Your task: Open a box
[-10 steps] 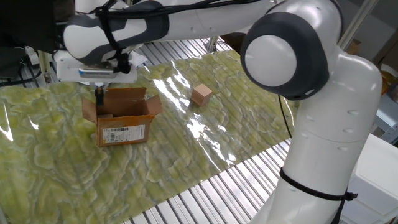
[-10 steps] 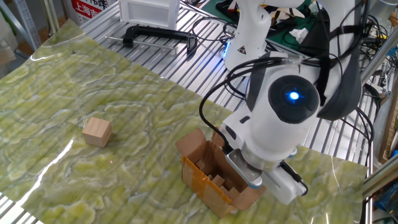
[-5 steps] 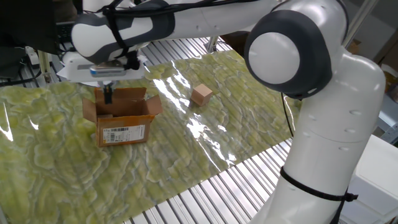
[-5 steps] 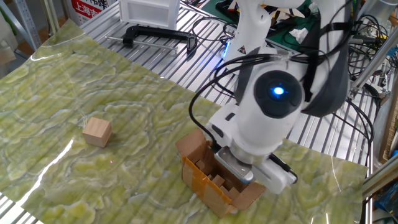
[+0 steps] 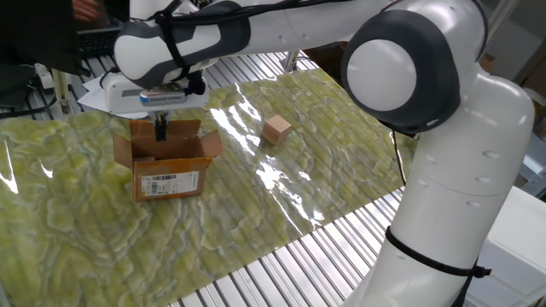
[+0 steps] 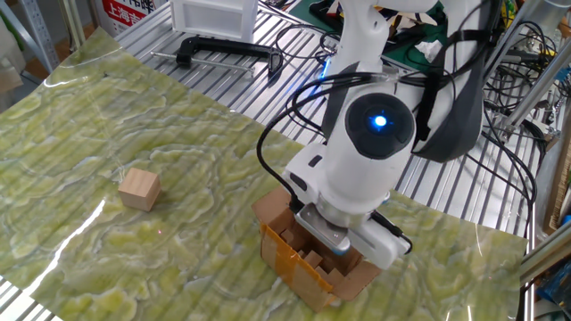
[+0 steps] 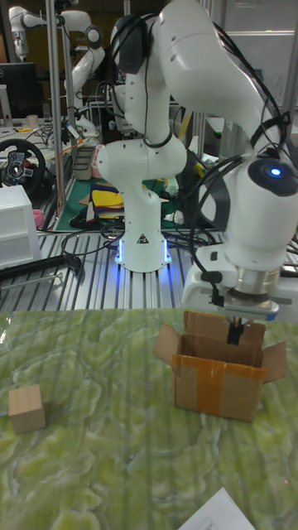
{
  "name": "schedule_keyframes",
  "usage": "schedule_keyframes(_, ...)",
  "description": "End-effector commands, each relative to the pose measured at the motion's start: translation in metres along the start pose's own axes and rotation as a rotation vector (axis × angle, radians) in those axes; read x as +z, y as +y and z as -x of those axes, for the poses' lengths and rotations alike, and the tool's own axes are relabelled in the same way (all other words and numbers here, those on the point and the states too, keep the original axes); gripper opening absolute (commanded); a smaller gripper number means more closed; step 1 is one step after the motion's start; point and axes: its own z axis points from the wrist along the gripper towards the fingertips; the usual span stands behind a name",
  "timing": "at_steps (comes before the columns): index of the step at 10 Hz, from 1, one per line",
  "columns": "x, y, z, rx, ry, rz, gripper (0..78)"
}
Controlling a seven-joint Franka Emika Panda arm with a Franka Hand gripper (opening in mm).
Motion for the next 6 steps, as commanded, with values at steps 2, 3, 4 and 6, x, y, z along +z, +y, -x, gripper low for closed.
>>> schedule_keyframes(2,-0.0121,-0.0233,-0.005,-0.017,-0.009,-0.006,0.0)
schedule_keyframes(3,-0.0127,-0.0241,-0.0054,-0.013,-0.012,-0.018,0.0)
schedule_keyframes(4,-0.0131,-0.0245,-0.0058,-0.009,-0.011,-0.02,0.0)
schedule_keyframes(6,-0.0133,-0.0246,-0.006,-0.001,-0.007,-0.02,0.0)
